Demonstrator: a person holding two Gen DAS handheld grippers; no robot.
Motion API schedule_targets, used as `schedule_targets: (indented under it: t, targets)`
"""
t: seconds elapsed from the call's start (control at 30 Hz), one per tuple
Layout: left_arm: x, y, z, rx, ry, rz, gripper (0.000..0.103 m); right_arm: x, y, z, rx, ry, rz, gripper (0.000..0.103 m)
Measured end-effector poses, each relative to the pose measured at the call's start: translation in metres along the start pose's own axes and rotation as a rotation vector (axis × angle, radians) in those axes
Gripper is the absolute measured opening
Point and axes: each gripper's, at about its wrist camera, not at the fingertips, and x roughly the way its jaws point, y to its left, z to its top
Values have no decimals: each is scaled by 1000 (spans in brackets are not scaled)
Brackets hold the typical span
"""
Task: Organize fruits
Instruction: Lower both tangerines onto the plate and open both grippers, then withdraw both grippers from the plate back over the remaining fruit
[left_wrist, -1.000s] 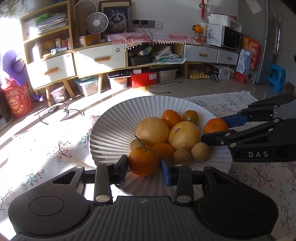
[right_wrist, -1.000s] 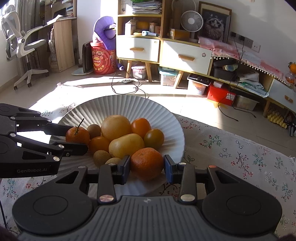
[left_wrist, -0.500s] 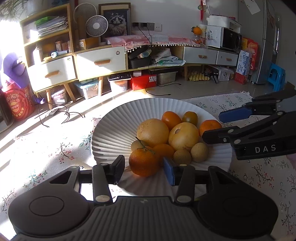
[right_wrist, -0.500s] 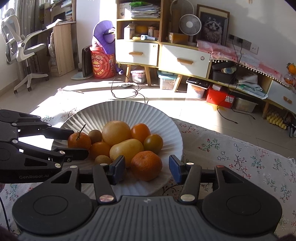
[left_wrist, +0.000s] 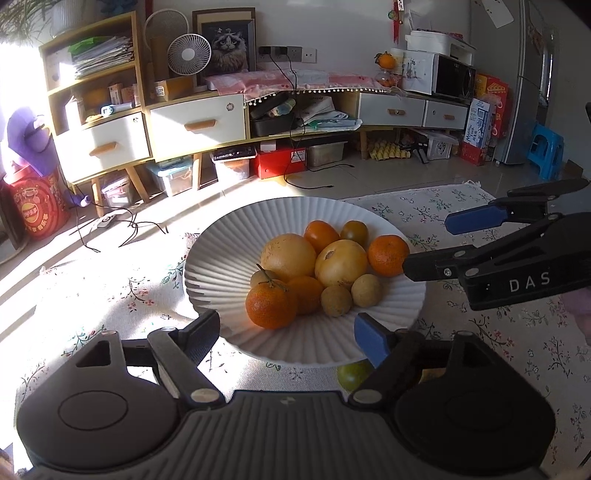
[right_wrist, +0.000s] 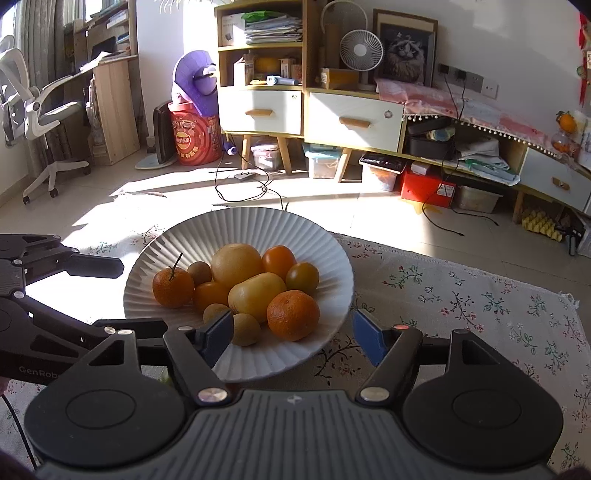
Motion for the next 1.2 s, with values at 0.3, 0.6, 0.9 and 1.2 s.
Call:
schedule_targets:
  t: [0.3,0.6,0.9,1.2]
  targets:
    - [-22,-6,-5,-6,8,-7,85,-20,6,-2,18,-2,-5,79]
    - [-36,-10,-14,-11,36,-5,92,-34,14,-14,41,22,-13,90]
    - [-42,-11,-26,-14,67,8,92,-38,21,-24,49,75,-25,99]
    - [-42,-8,-44,-49,94,19,93,-41,26,-38,61,111,-37,102]
